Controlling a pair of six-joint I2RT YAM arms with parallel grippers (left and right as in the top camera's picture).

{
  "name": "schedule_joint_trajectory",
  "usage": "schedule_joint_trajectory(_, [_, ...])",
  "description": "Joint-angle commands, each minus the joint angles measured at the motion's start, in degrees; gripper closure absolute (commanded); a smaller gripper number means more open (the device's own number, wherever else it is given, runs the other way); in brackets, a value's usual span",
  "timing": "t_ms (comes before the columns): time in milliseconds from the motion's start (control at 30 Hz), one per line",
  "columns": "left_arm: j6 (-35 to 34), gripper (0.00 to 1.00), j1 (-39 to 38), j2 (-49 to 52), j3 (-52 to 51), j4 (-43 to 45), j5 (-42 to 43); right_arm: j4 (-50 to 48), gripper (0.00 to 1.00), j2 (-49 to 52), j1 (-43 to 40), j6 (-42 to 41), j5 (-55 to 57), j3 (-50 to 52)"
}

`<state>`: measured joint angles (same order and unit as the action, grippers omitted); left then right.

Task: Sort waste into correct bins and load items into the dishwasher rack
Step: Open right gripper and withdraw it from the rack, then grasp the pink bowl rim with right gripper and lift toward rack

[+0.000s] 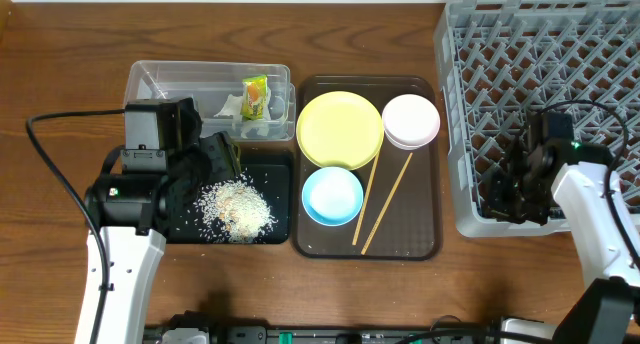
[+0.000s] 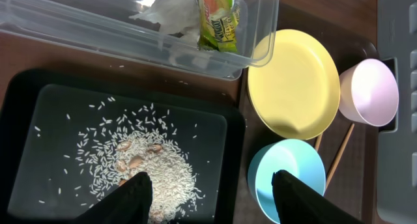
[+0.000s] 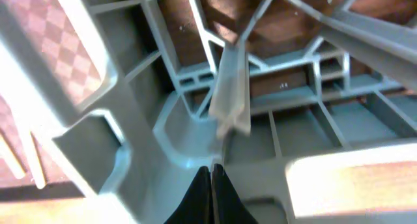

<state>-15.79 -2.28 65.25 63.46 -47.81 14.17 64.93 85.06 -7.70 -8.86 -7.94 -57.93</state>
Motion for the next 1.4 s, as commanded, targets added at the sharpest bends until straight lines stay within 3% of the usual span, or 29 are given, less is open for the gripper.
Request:
schedule_joint_trajectory(0, [0.72,0.37,0.24,0.24,0.15,-0.15,-0.74,2.82,0.98,-1.11,0.24,-0.98,-1.33,-2.6])
schedule_joint_trajectory(733, [0.74,0.37,0.24,0.24,0.15,-0.17,-0.76,8.52,0.96,-1.11,0.28,0.79,-6.08,-2.93])
schedule_joint_trajectory(800, [0.74,0.37,0.24,0.24,0.15,-0.17,-0.76,7.65,0.92,-1.16,0.28,1.01,-5.99,-2.93])
schedule_joint_trajectory(833, [0.74,0.37,0.24,0.24,0.15,-0.15,-0.76,6.47,0.84,-1.18,0.28,1.86,-6.01,-3.06])
schedule_joint_trajectory(1133, [0.74,0.37,0.24,0.24,0.15,-0.17,-0.76,-0.7,0.66,-1.22,1.73,4.24,-6.97,-15.56])
schedule_joint_trajectory(1267, [0.74,0.37,0.24,0.24,0.15,-0.17,-0.76,-8.72,0.5,-1.22,6.03,6.47,-8.61,-19.52])
schedule_joint_trajectory(1367, [0.74,0.37,0.24,0.24,0.15,-0.17,-0.76,-14.67,0.49,-0.66,10.93,6.71,-8.09,-19.26])
